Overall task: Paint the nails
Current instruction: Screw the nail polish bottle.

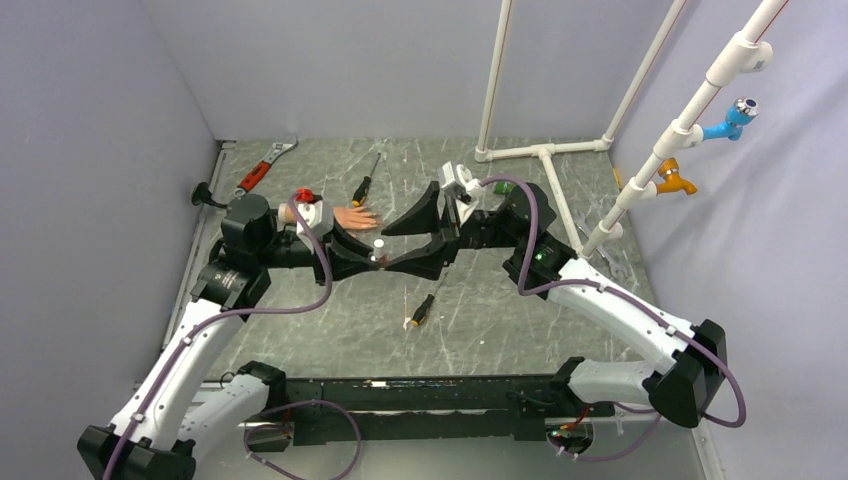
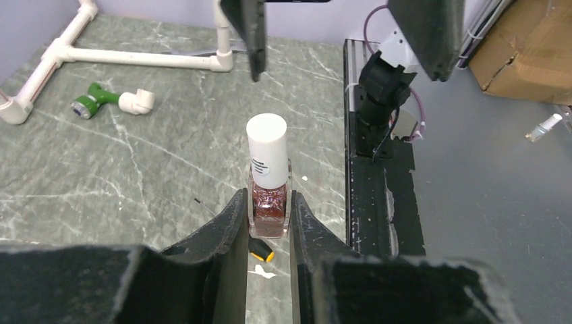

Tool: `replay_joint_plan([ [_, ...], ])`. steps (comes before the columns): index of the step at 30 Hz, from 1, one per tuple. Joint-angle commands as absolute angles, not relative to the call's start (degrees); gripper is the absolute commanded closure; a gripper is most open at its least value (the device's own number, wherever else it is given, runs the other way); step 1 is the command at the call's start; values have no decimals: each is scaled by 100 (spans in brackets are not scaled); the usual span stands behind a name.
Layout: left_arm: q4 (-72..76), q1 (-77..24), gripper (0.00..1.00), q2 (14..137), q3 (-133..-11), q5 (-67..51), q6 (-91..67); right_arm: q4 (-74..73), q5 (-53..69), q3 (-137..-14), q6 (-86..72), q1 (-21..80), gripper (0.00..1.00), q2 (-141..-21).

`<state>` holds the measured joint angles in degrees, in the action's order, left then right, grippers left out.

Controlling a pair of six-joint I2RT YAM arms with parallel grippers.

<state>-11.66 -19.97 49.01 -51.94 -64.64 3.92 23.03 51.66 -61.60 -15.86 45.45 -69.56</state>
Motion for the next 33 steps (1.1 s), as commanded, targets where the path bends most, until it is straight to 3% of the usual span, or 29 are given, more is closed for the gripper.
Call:
replay_joint_plan([
  [1,-663,-1715,100,4764,-5202,-6839,314,2733,4733,-5854,-1489,4546,34,-6620],
  [9,-320,-1634,100,4405,-4814,-6834,43,3129,4615,-5838,-1618,4541,33,-6879],
  [18,-369,-1664,100,4125,-4662,-6635,42,2163,4951,-6492,-947,4919,41,-7334],
  [33,-96,-1667,100,4092,-4536,-6549,-352,2207,4800,-6408,-1058,4987,59,-7457],
])
